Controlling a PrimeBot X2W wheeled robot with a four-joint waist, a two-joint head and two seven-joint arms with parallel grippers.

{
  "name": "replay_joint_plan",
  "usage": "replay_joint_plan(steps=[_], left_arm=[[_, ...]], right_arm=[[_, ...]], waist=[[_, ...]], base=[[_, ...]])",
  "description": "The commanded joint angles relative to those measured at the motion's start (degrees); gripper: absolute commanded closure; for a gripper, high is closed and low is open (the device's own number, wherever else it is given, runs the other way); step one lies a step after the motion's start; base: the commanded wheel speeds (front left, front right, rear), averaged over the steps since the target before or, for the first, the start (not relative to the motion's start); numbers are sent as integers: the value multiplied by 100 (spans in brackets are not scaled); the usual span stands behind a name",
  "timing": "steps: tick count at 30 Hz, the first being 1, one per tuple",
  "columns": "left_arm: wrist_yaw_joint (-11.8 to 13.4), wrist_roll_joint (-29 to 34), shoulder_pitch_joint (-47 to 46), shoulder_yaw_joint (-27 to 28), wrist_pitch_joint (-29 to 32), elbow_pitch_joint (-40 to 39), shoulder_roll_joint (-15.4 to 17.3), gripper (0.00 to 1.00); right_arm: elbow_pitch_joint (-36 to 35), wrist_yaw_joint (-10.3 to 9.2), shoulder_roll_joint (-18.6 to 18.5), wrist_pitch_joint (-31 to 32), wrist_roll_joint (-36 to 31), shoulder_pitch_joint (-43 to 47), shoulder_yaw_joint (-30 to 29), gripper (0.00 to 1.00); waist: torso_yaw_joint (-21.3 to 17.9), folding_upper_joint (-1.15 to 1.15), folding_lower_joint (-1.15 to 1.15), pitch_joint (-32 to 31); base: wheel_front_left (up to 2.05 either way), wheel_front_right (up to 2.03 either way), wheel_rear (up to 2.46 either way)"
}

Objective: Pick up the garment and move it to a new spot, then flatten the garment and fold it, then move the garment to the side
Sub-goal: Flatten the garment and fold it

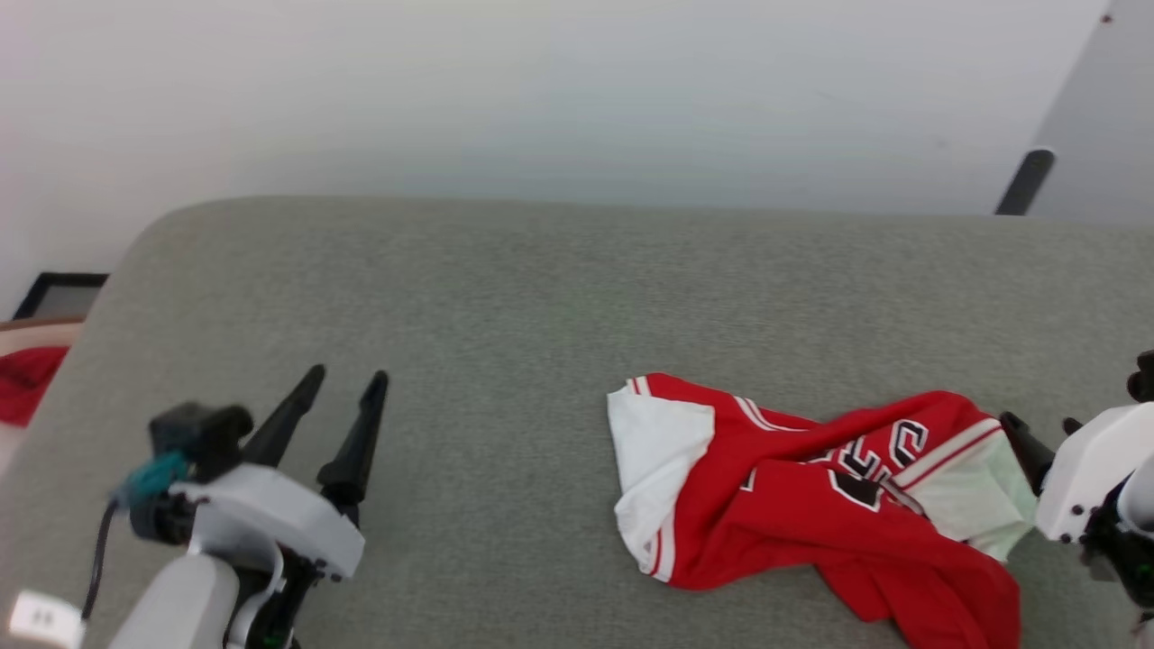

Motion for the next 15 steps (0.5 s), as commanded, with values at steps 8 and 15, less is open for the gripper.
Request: replay_joint_plan(steps=[8, 15], left_arm=[[-17, -972, -449, -409, 1480, -427, 325, 0], [34, -1784, -911, -688, 3147, -478, 374, 0]], right_arm=[[-947, -5, 399, -319, 154, 590, 142, 0], [-1567, -5, 780, -525, 151, 1009, 136, 0]], waist=[[-522, 0, 0, 22], [-878, 0, 0, 117]], base=[[0, 0, 0], [0, 0, 0]])
